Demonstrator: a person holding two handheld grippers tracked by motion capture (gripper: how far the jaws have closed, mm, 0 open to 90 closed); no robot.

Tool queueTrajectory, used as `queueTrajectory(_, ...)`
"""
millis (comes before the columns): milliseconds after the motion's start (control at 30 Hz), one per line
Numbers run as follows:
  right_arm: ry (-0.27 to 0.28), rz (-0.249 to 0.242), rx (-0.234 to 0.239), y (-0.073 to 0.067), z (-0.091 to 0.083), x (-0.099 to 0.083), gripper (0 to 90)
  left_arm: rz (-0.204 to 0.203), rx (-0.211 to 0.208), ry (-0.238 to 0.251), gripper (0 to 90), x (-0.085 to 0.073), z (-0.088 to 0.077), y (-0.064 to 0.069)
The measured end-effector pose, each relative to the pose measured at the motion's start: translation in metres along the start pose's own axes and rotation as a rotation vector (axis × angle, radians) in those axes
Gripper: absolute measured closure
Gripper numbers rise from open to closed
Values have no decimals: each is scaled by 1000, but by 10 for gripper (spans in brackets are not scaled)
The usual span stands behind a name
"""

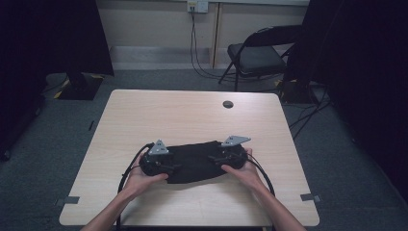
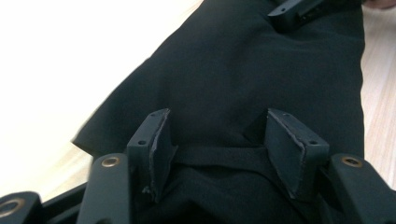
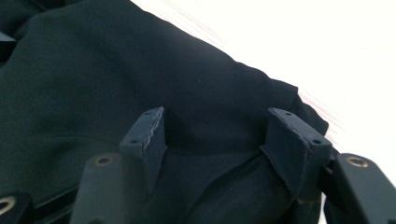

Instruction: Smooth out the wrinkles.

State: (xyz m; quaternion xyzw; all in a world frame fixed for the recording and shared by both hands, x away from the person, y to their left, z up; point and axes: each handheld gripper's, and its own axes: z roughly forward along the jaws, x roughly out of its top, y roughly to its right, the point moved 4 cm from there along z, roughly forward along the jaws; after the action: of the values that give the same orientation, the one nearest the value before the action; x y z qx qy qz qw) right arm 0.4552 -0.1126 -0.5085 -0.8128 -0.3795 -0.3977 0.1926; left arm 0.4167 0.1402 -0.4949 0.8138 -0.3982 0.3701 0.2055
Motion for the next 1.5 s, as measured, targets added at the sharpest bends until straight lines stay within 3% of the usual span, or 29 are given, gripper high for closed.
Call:
queueTrajectory(100, -10, 4, 5, 1, 5, -1, 386, -24, -20, 17, 429, -2, 4, -7)
queueTrajectory(133, -3, 15, 13, 2, 7, -2, 386, -52, -36, 29, 429, -3, 7, -11)
queueTrajectory(200, 11, 46, 13, 6, 9, -2, 385, -38, -25, 35, 430, 0, 10, -17)
queueTrajectory(333, -15, 52, -39, 9, 10, 8, 380, -45, -12, 73, 428, 2, 11, -22)
queueTrajectory(433, -5, 95, -5, 12, 4, 13, 324, -10, 3, 84, 423, 8, -1, -19)
queueTrajectory(500, 3, 131, 6, 15, -4, 15, 278, -10, 4, 121, 387, 15, -12, -18)
queueTrajectory(600, 40, 163, 2, 18, -18, 19, 235, -31, 12, 158, 332, 17, -29, -19)
queueTrajectory(667, 66, 168, -3, 19, -31, 22, 227, -59, 17, 153, 297, 11, -40, -23)
queueTrajectory(733, 86, 172, 4, 17, -44, 23, 223, -94, 54, 159, 276, 0, -53, -29)
queueTrajectory(767, 83, 180, 25, 15, -50, 22, 217, -130, 73, 160, 275, -8, -61, -33)
queueTrajectory(867, 90, 170, 15, 12, -70, 16, 216, -166, 135, 122, 238, -27, -76, -41)
queueTrajectory(967, 86, 171, -27, 15, -89, 3, 210, -203, 190, 89, 236, -49, -93, -49)
queueTrajectory(1100, 83, 212, -87, 25, -109, -18, 198, -275, 236, 91, 236, -65, -115, -55)
queueTrajectory(1167, 89, 233, -129, 33, -118, -28, 198, -285, 265, 101, 228, -71, -126, -56)
queueTrajectory(1233, 83, 260, -180, 41, -127, -42, 192, -297, 291, 69, 234, -78, -127, -58)
queueTrajectory(1300, 75, 259, -225, 49, -131, -55, 198, -283, 309, 7, 249, -84, -121, -61)
queueTrajectory(1367, 35, 266, -271, 59, -133, -70, 197, -302, 346, -66, 250, -91, -111, -66)
queueTrajectory(1433, 1, 294, -302, 69, -132, -83, 195, -267, 355, -122, 267, -95, -102, -68)
queueTrajectory(1500, -32, 325, -316, 76, -130, -93, 189, -258, 369, -156, 250, -98, -98, -70)
